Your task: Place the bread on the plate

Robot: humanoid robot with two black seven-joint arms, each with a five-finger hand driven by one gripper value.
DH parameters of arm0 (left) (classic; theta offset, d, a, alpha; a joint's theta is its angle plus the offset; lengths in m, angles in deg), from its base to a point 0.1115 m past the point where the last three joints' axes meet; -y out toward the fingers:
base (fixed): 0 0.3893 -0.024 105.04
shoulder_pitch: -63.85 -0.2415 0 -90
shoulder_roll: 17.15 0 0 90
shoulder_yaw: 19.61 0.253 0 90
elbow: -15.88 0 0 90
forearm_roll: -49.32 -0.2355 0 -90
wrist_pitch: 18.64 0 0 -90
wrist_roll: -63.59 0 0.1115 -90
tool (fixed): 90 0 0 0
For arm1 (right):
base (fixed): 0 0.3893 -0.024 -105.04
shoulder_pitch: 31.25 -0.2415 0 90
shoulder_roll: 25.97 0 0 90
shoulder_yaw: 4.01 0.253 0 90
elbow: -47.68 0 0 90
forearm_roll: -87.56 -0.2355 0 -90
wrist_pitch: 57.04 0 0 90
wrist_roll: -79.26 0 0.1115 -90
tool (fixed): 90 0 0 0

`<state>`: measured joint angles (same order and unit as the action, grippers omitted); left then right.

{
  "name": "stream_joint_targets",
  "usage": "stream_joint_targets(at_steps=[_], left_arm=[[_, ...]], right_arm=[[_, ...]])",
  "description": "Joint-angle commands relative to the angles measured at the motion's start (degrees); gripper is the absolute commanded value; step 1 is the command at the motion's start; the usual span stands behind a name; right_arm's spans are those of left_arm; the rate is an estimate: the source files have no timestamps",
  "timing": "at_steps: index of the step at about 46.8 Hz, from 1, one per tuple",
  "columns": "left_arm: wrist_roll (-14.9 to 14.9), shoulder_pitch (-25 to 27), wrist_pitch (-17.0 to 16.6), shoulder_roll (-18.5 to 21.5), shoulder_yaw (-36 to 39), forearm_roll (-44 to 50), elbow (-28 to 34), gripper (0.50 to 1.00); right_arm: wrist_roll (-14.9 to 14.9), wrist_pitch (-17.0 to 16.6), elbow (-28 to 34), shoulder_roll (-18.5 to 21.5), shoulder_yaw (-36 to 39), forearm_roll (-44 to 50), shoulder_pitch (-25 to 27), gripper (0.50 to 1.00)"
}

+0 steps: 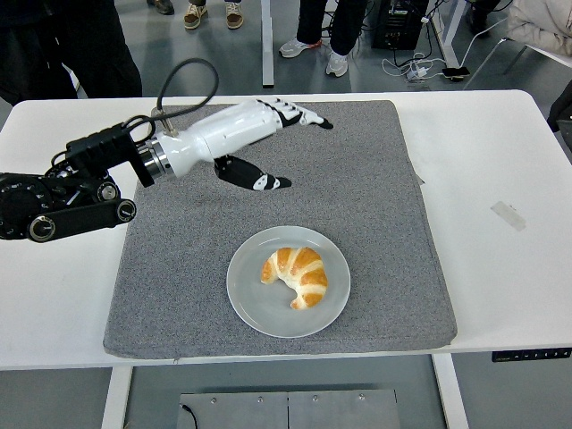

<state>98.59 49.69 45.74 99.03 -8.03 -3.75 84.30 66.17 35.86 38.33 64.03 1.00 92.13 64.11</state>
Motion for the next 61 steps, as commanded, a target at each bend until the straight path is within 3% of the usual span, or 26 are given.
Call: stream_joint_targets(at_steps=[1, 4, 8, 19, 30, 43, 50, 61], left_arm=[[0.01, -0.60, 1.97, 0.98, -2.97, 2.96, -0.04, 0.875], [0.01, -1.39, 2.76, 1.60, -4.11, 6.21, -0.56, 0.892], [0.01, -2.97, 2.76, 2.04, -6.57, 12.45, -1.79, 0.966], [0.01, -11.41, 3.90, -0.33, -17.90, 26.87, -9.17, 0.974], [0.01, -15.89, 12.16, -8.41, -25.20, 34.70, -23.92, 0.972], [0.01, -16.25, 23.76, -18.52, -30.04, 43.57, -43.97, 0.971], [0.01, -16.25, 26.05, -22.22, -32.24, 47.35, -48.73, 0.972], [-0.71, -18.27, 32.46, -22.48, -40.75, 55.79, -49.95, 0.972]], right_arm=[[-0.01, 0.00, -0.05, 0.00, 0.00, 0.00, 0.01, 1.000], [-0.01, 0.00, -0.05, 0.00, 0.00, 0.00, 0.01, 1.000], [-0.01, 0.00, -0.05, 0.00, 0.00, 0.00, 0.01, 1.000], [-0.01, 0.00, -0.05, 0.00, 0.00, 0.00, 0.01, 1.000], [-0.09, 0.00, -0.05, 0.00, 0.00, 0.00, 0.01, 1.000], [-0.01, 0.00, -0.05, 0.00, 0.00, 0.00, 0.01, 1.000], [-0.01, 0.00, -0.05, 0.00, 0.00, 0.00, 0.01, 1.000], [-0.01, 0.00, -0.05, 0.00, 0.00, 0.00, 0.01, 1.000]])
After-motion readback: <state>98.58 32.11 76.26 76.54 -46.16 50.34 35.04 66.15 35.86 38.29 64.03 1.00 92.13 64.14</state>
